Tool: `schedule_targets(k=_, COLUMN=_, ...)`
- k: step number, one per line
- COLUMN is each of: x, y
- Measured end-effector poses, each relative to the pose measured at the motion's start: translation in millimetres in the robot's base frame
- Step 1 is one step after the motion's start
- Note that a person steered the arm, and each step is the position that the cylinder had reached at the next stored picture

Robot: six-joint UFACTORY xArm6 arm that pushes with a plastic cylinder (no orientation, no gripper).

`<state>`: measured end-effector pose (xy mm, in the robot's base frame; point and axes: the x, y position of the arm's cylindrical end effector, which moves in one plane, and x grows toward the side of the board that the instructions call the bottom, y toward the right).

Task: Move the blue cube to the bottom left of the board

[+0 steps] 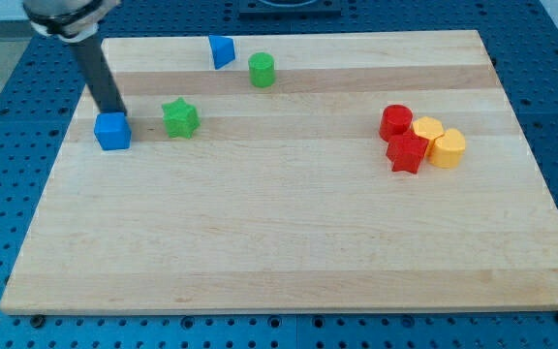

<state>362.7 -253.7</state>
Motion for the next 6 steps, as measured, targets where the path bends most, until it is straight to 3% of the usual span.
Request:
schedule_targets(k=1, x=53, y=-3)
schedule_targets(k=2, x=13, y=-12)
schedule_targets(k=4, x=134, y=-2)
schedule_targets(k=6, x=12, y=1)
